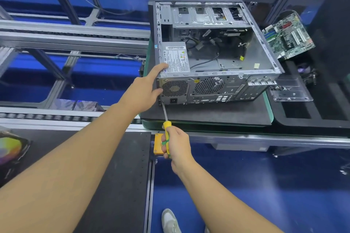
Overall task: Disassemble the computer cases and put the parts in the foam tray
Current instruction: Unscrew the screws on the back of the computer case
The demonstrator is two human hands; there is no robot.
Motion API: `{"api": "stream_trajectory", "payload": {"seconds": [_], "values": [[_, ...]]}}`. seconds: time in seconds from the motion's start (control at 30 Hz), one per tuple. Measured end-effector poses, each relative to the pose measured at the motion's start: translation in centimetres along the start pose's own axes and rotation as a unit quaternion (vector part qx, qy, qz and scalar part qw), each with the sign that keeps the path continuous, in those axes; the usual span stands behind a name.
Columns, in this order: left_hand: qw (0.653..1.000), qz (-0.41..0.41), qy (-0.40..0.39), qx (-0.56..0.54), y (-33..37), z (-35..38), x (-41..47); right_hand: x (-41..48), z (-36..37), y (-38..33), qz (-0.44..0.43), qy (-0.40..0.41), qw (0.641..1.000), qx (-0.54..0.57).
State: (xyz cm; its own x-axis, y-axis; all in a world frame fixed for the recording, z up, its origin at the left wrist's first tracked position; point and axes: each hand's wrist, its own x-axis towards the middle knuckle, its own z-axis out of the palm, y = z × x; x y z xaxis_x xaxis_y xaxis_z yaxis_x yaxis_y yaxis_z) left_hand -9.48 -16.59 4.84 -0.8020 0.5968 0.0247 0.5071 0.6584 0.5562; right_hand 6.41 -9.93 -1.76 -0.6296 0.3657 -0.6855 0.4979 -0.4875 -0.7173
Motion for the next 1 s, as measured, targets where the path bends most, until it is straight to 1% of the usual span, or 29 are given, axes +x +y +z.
{"api": "stream_trajectory", "payload": {"seconds": [0.07,0.17,0.27,0.3,0.37,0.4,0.47,0.53,0.57,0.6,0.67,0.7,0.73,0.77,0.8,0.83,0.87,0.9,0.97,1.0], "values": [[1.000,0.002,0.005,0.005,0.0,0.1,-0.1,0.5,-0.4,0.4,0.044,-0.043,0.995,0.084],[1.000,0.005,0.009,0.012,-0.1,0.2,-0.2,1.4,-0.8,1.4,0.093,-0.131,0.966,0.203],[1.000,0.001,0.008,0.013,-0.1,0.2,-0.2,2.3,-0.6,2.4,0.101,-0.191,0.948,0.232],[1.000,0.000,0.008,0.010,-0.1,0.2,-0.2,2.4,-0.5,2.6,0.092,-0.198,0.949,0.226],[1.000,0.004,0.013,0.005,0.0,0.2,-0.3,2.4,-0.6,2.7,0.058,-0.176,0.965,0.186],[1.000,0.009,0.014,0.004,0.0,0.2,-0.3,2.4,-0.6,2.7,0.031,-0.148,0.977,0.150],[1.000,0.015,0.015,0.000,-0.1,0.2,-0.3,2.1,-0.3,2.7,-0.030,-0.065,0.996,0.060],[1.000,0.013,0.012,-0.002,0.0,0.3,-0.3,1.9,0.3,2.5,-0.077,0.017,0.996,-0.036],[1.000,0.013,0.012,-0.001,0.0,0.3,-0.3,1.7,0.6,2.3,-0.090,0.039,0.993,-0.071],[1.000,0.016,0.013,0.000,0.1,0.3,-0.3,1.6,0.8,1.9,-0.093,0.043,0.991,-0.090],[1.000,0.021,0.003,-0.006,-0.1,0.1,-0.3,1.4,0.9,1.0,-0.061,0.009,0.994,-0.093],[0.999,0.016,-0.004,-0.031,-0.3,0.2,-0.4,1.4,0.8,0.3,-0.030,-0.016,0.996,-0.087],[0.997,-0.007,0.001,-0.083,-0.8,0.3,-0.7,1.3,0.4,-0.3,0.007,-0.043,0.996,-0.075],[0.987,-0.055,0.022,-0.151,-1.2,0.7,-1.2,1.3,0.1,-0.9,0.045,-0.073,0.995,-0.050],[0.968,-0.127,0.048,-0.212,-1.5,1.1,-2.2,1.4,-0.3,-1.1,0.076,-0.097,0.992,-0.021],[0.943,-0.206,0.059,-0.256,-1.7,1.7,-3.3,1.5,-0.7,-1.2,0.088,-0.107,0.990,-0.012],[0.917,-0.273,0.040,-0.288,-1.9,2.5,-4.5,1.7,-0.9,-1.1,0.084,-0.109,0.990,-0.021],[0.894,-0.317,-0.010,-0.317,-1.8,3.5,-5.6,1.7,-1.1,-0.9,0.071,-0.106,0.991,-0.040],[0.852,-0.340,-0.121,-0.380,-1.0,5.2,-7.5,1.6,-1.2,-0.6,0.012,-0.092,0.992,-0.084],[0.836,-0.342,-0.147,-0.403,-0.3,5.7,-7.8,1.5,-1.1,-0.5,-0.021,-0.073,0.992,-0.103]]}}
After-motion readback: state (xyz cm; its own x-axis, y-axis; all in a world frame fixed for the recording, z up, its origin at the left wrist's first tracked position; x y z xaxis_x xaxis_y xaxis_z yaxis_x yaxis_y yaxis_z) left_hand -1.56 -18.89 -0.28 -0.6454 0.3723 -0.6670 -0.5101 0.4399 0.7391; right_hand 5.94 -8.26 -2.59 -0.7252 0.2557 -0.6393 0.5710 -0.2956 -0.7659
